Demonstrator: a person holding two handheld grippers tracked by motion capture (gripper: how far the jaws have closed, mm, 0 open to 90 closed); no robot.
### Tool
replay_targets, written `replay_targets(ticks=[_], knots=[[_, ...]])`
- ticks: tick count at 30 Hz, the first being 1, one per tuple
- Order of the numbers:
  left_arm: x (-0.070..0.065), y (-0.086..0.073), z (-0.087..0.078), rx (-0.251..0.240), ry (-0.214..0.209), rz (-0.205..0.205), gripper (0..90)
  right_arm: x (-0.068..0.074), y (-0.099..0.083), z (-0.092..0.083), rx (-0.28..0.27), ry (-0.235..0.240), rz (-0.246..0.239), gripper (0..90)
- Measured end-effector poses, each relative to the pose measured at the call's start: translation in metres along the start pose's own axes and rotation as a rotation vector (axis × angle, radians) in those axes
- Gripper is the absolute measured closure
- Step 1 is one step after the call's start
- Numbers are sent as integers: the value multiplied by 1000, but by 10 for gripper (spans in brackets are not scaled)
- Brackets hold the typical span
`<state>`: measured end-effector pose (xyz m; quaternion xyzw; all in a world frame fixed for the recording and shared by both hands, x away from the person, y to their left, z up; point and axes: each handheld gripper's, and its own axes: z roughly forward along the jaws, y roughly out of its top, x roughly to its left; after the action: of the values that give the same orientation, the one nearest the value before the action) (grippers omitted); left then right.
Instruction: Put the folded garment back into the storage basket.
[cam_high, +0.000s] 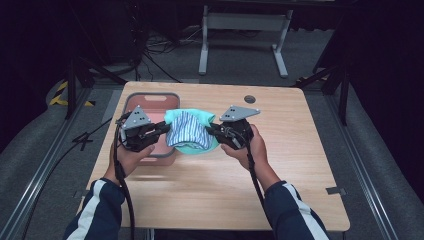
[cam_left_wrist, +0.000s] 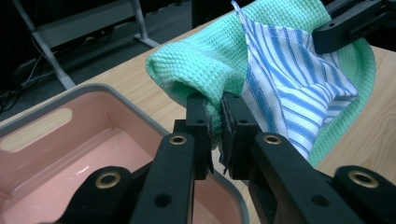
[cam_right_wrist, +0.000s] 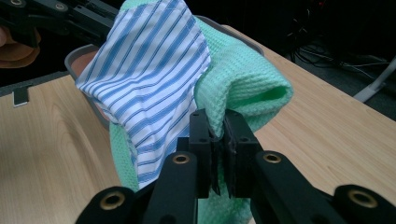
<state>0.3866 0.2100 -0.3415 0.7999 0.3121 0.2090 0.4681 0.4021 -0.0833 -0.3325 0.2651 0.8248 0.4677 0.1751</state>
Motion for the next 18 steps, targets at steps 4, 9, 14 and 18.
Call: replay_targets(ticks=[4, 9, 14, 18], knots=[[6, -3, -9, -20, 26, -12, 824, 5, 7, 7, -6, 11, -8, 834], [10, -7, -16, -27, 44, -33, 824, 11, 13, 15, -13, 33, -12, 834], [15, -11, -26, -37, 73, -42, 824, 16, 18, 23, -16, 47, -20, 833], [19, -16, -35, -43, 94, -62, 824, 21, 25, 31, -18, 64, -34, 833]])
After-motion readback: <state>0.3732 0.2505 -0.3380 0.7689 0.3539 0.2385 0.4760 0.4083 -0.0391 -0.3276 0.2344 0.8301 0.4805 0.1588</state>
